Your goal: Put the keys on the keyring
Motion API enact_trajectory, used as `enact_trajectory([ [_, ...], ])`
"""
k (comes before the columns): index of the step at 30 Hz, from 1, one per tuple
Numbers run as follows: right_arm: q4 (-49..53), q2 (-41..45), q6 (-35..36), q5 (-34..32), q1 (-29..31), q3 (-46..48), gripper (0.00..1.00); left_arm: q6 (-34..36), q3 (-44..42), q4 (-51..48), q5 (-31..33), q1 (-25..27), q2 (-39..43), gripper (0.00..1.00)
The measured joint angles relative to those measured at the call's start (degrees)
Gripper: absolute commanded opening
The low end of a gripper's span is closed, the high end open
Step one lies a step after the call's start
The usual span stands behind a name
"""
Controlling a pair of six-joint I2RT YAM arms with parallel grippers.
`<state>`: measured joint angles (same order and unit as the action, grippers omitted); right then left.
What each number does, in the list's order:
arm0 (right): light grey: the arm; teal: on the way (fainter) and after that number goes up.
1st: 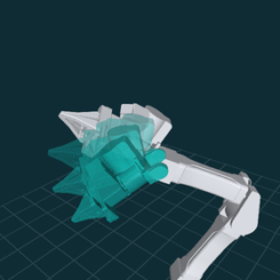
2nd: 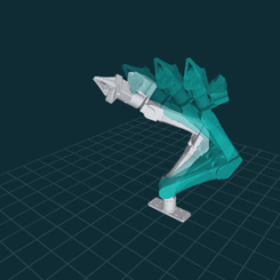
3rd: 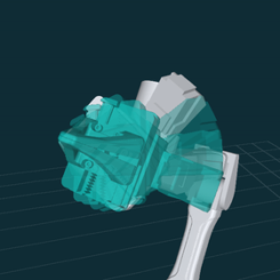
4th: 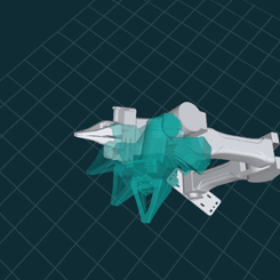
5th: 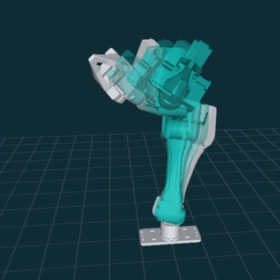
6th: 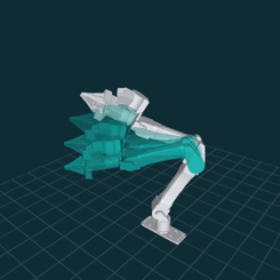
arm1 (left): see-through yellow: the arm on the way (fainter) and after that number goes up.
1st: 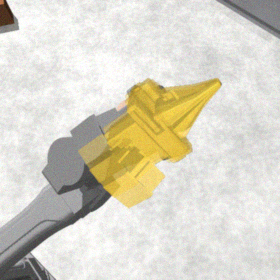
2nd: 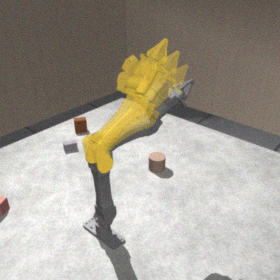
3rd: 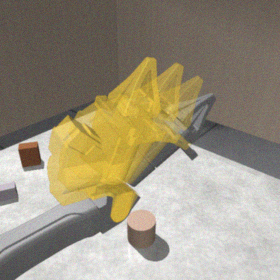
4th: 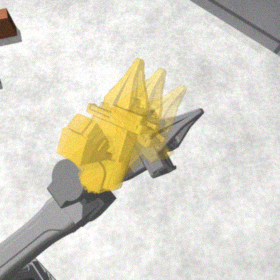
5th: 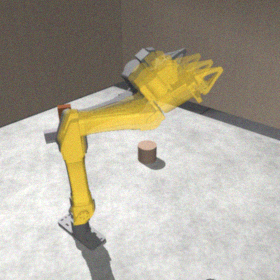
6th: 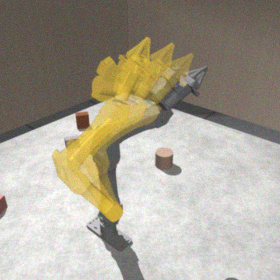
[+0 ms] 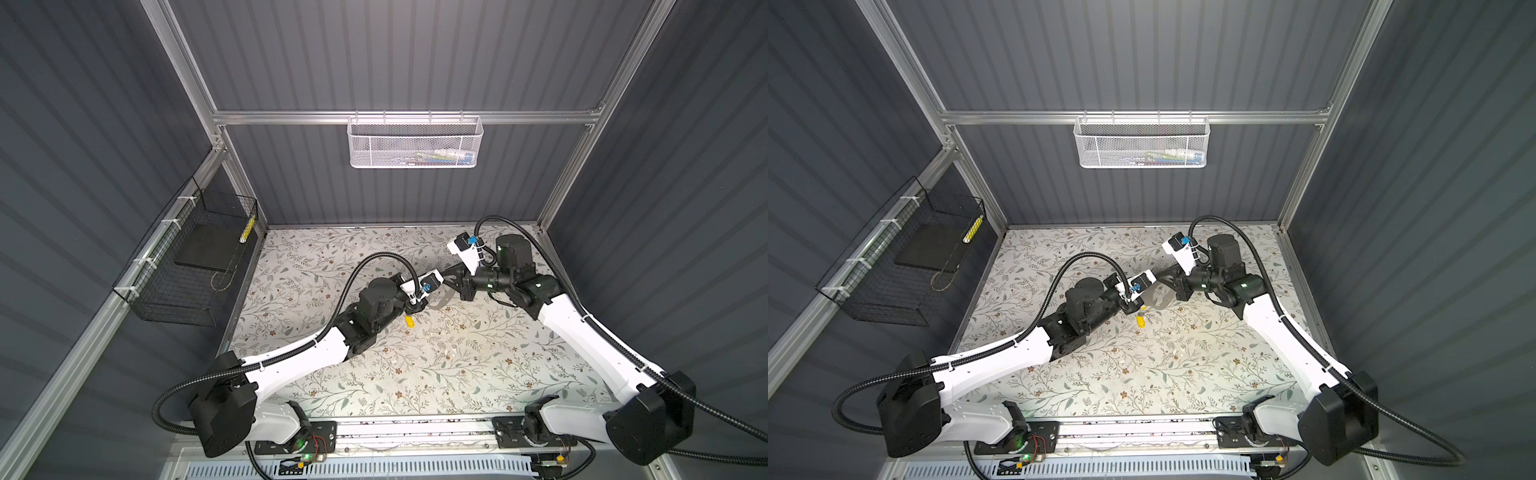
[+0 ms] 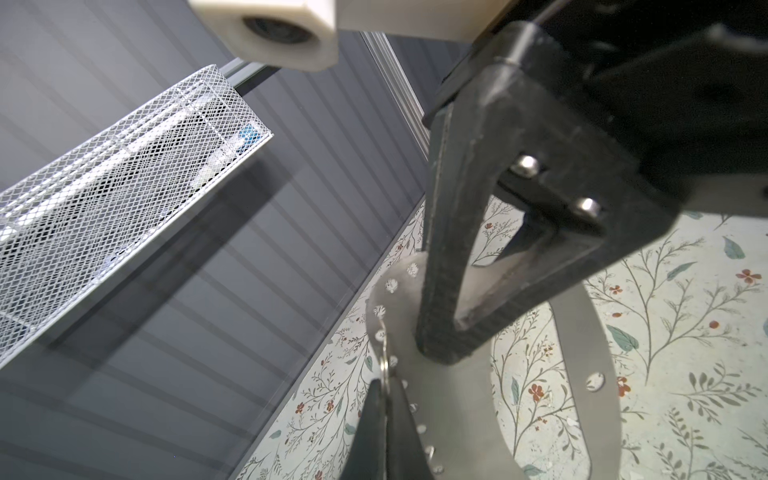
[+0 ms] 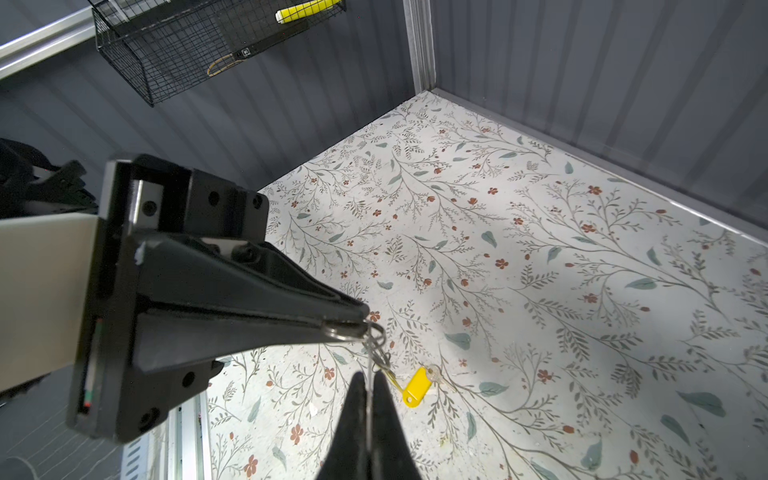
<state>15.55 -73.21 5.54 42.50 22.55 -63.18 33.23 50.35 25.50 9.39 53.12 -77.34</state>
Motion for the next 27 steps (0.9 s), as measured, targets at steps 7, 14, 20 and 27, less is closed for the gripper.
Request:
enact_trajectory([
  [7, 0.2, -0.9, -2.1, 3.8, -0.9, 0.1, 0.00, 1.6, -3.2, 4.6, -1.1, 0.0, 0.8, 0.00],
  [14, -2.9, -0.7, -5.4, 9.9, -2.4, 1.4, 0.00, 2.4, -5.2, 8.1, -2.8, 0.1, 2.4, 0.00],
  [20, -5.3, -0.7, -7.6, 14.2, -3.1, 2.4, 0.00, 2.8, -7.0, 10.3, -4.5, 0.1, 4.1, 0.00],
  [27, -6.3, -0.7, -9.4, 18.5, -3.5, 2.8, 0.00, 3.0, -9.1, 13.4, -6.9, 0.1, 5.7, 0.00],
])
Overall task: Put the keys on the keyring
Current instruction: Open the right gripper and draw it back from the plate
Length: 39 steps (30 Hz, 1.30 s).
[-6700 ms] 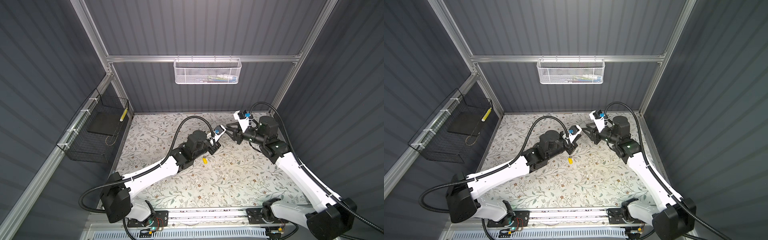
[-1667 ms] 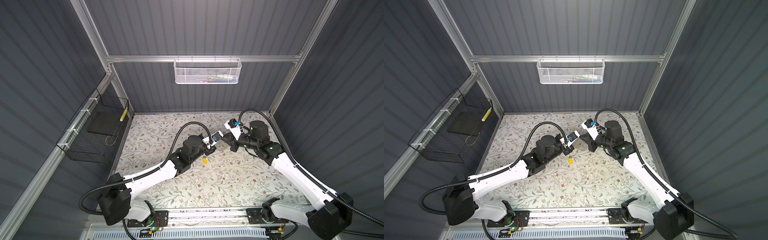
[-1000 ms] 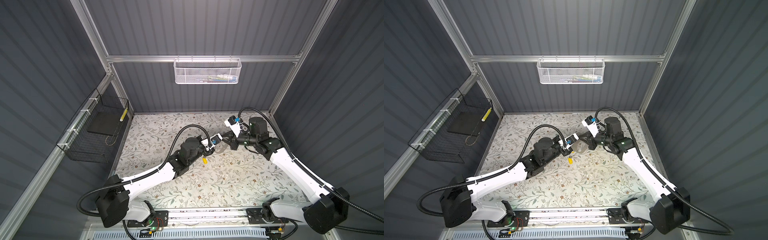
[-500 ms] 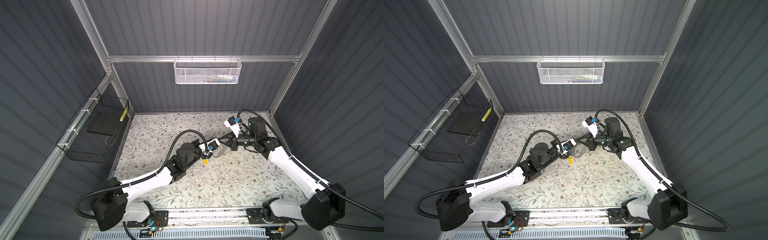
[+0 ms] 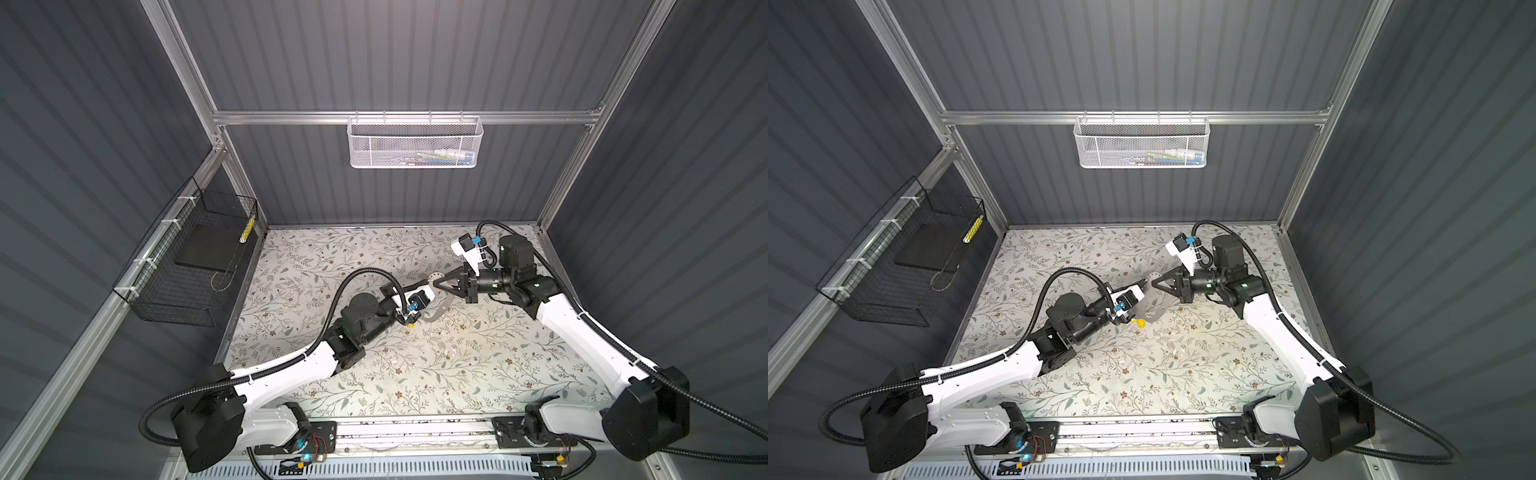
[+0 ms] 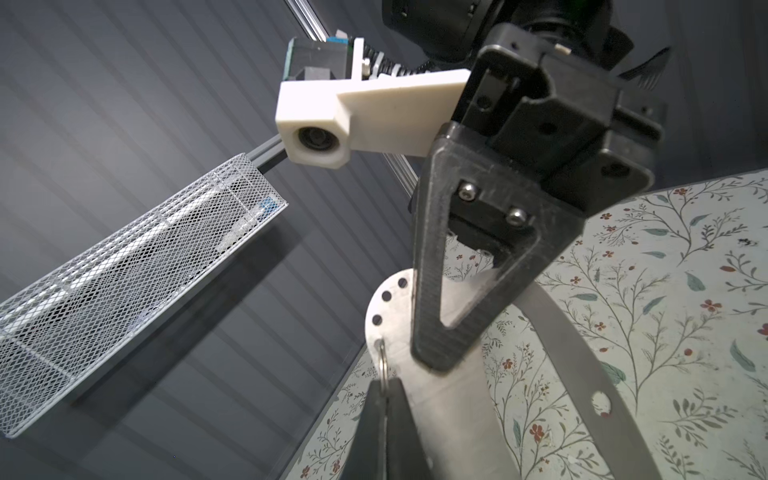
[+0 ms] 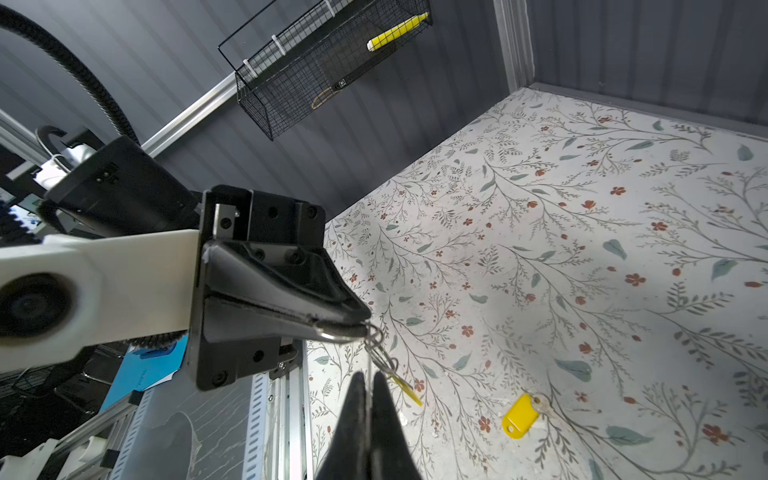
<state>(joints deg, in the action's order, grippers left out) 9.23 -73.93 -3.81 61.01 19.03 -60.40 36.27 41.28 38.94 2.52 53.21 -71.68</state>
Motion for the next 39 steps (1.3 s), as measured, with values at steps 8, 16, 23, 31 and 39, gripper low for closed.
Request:
enact_trajectory([
  [8, -0.8, -0.7, -1.3, 4.0, -0.8, 0.0, 0.15, 0.0, -0.2, 0.7, -1.7, 0.0, 0.6, 0.00],
  [16, -2.3, -1.5, -2.6, 4.2, -2.3, 0.0, 0.29, -0.3, -0.2, -1.1, -3.0, 0.0, 1.1, 0.00],
  [23, -3.9, -1.2, -4.1, 6.2, -3.2, 0.2, 0.00, -0.5, -0.3, -3.9, -2.9, 0.0, 1.2, 0.00],
  [31, -3.8, -1.2, -4.1, 7.3, -3.3, 0.2, 0.03, -0.7, -0.5, -4.2, -3.9, 0.0, 1.8, 0.00],
  [39, -3.2, -1.8, -3.6, 5.2, -3.8, 0.2, 0.31, -1.2, -0.9, -4.0, -7.3, 0.2, 3.3, 0.00],
])
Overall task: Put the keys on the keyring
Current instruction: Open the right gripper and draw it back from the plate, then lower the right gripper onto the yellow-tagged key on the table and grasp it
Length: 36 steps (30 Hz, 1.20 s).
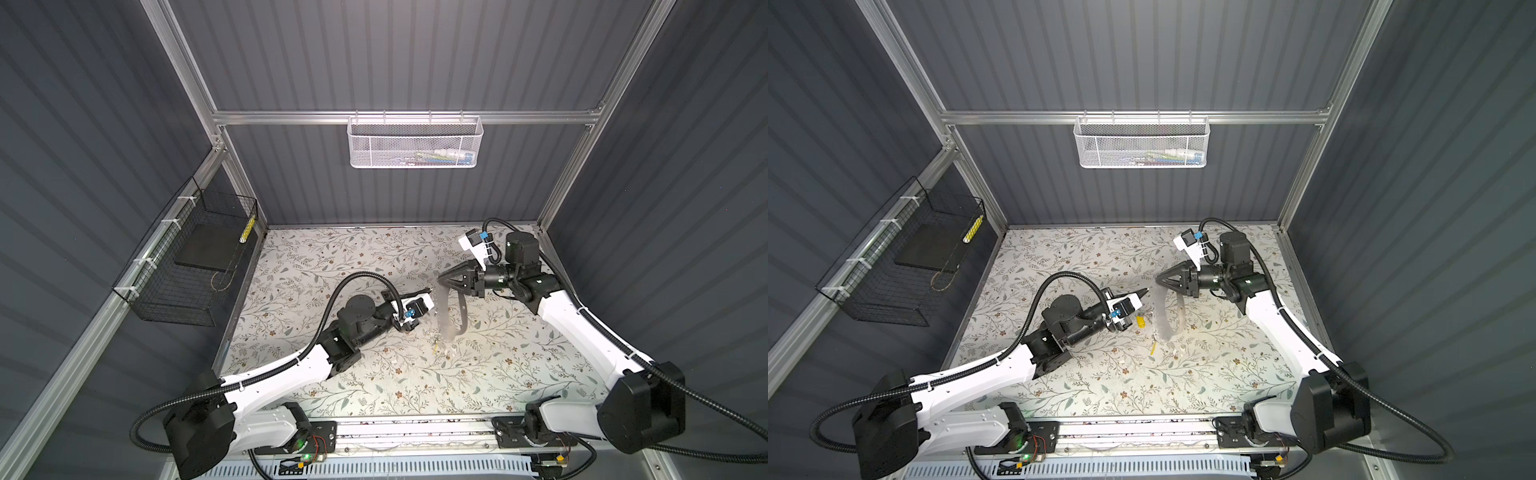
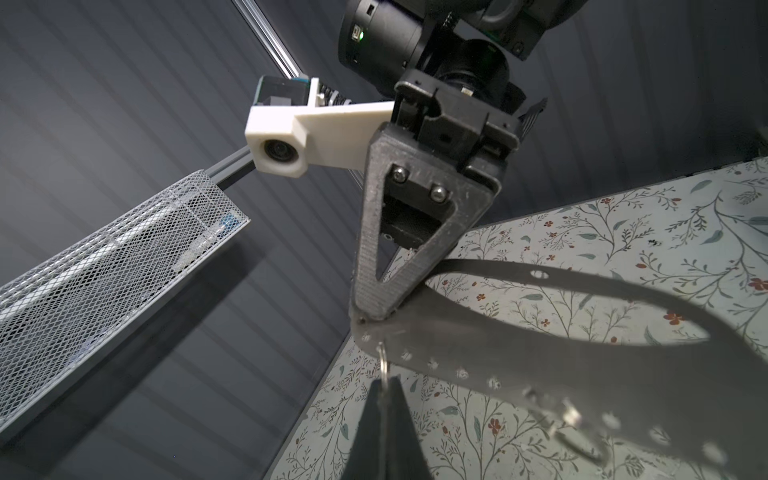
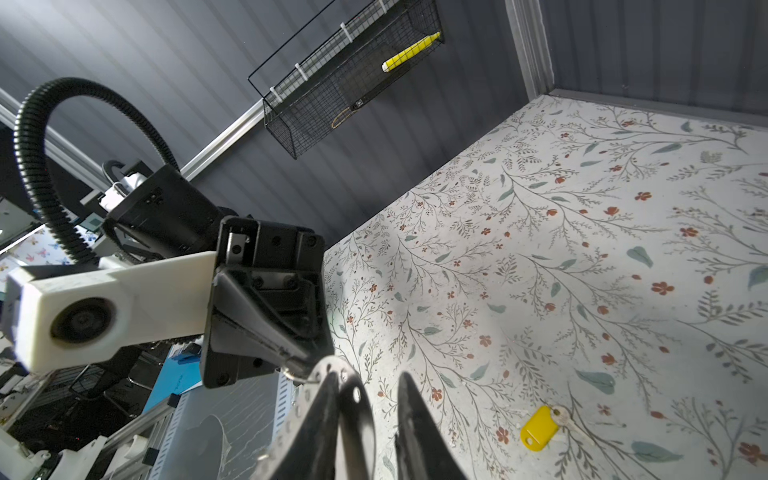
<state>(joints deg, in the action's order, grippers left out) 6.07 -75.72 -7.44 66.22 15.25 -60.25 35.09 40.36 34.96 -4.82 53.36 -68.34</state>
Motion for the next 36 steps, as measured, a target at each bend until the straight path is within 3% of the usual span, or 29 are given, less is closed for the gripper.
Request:
enact_trajectory([
  [6, 0.6, -0.9, 0.0, -3.5, -0.5, 0.0, 0.34, -0.4, 0.0, 1.6, -2.8, 0.8, 1.4, 0.00],
  [17, 1.2, 0.3, 0.4, -8.7, -0.5, 0.5, 0.36, -1.8, 0.0, 1.4, -1.9, 0.8, 1.4, 0.00],
  [29, -4.9, 7.0, -2.7, -23.5, -0.2, 11.7, 0.36, -9.6, 0.1, 1.4, 6.2, 0.8, -1.0, 0.00],
  [36, -8.4, 3.0, -5.4, -33.0, 5.0, 17.0, 0.34, -13.6, 0.7, -0.9, 13.7, 0.8, -1.0, 0.00],
])
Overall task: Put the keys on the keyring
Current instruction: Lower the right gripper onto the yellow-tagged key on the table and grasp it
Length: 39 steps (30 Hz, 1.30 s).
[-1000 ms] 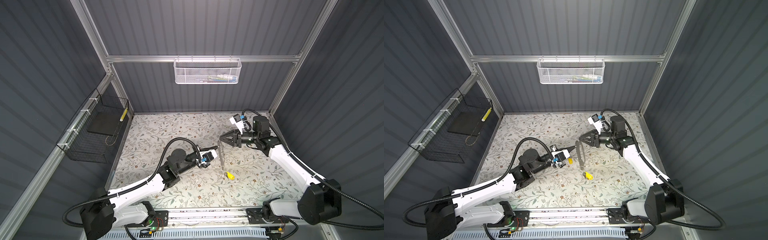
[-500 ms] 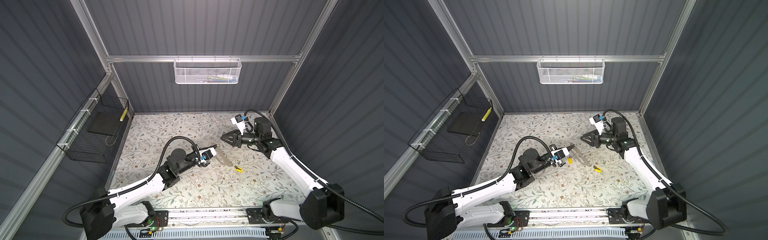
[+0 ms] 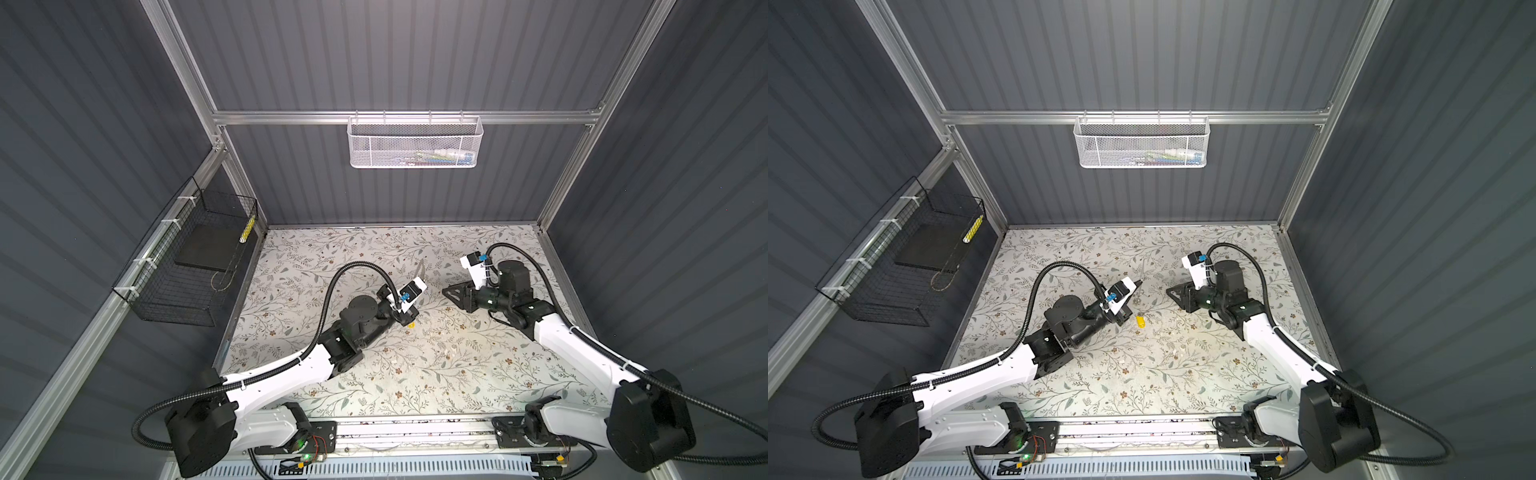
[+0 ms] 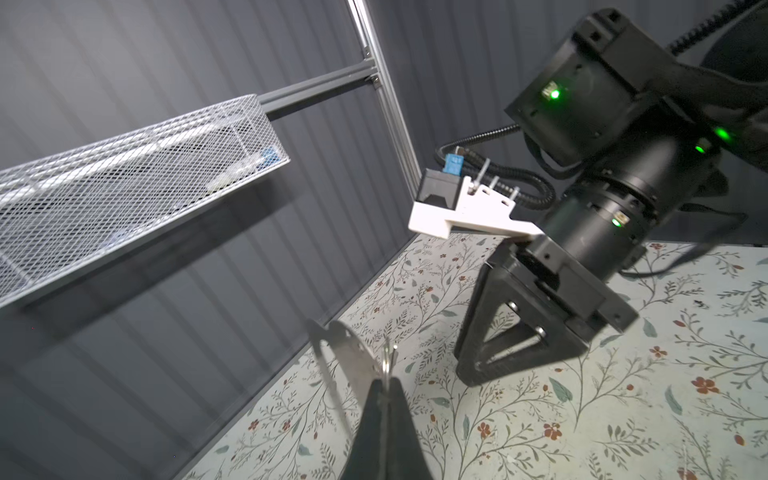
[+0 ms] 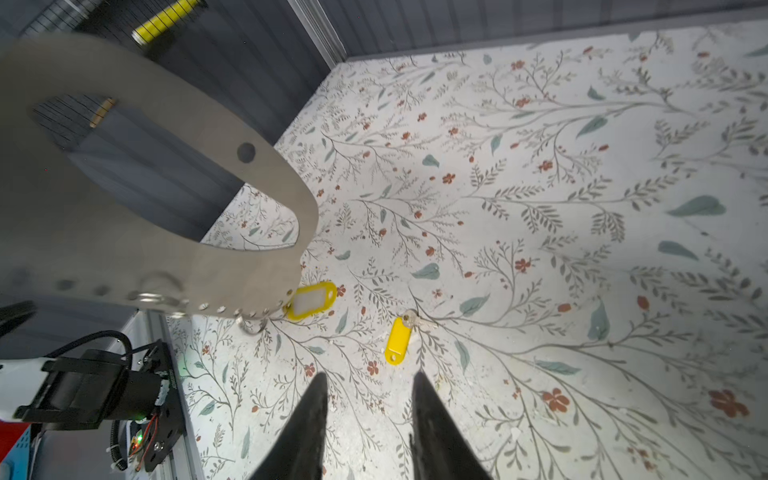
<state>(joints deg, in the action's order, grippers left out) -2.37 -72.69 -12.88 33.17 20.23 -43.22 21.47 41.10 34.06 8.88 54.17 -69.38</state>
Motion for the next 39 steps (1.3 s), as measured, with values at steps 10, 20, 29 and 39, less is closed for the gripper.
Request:
enact_trajectory([
  [10, -12.3, -11.8, -5.2, -5.0, 6.6, 4.3, 0.32, -2.6, -0.1, -2.9, 3.4, 0.0, 0.7, 0.00],
  [20, -17.5, -22.7, -4.7, -7.3, 9.4, 1.2, 0.30, -2.6, -0.6, -6.0, 4.7, -0.3, 3.3, 0.00],
  [29, -18.1, -24.8, -2.7, -8.5, 9.7, -0.7, 0.28, -2.7, -0.6, -7.3, 4.8, -2.1, 3.3, 0.00],
  [39, -18.4, -27.0, -0.7, -8.6, 9.9, -2.0, 0.26, -2.6, -0.7, -8.4, 4.9, -2.6, 4.7, 0.00],
])
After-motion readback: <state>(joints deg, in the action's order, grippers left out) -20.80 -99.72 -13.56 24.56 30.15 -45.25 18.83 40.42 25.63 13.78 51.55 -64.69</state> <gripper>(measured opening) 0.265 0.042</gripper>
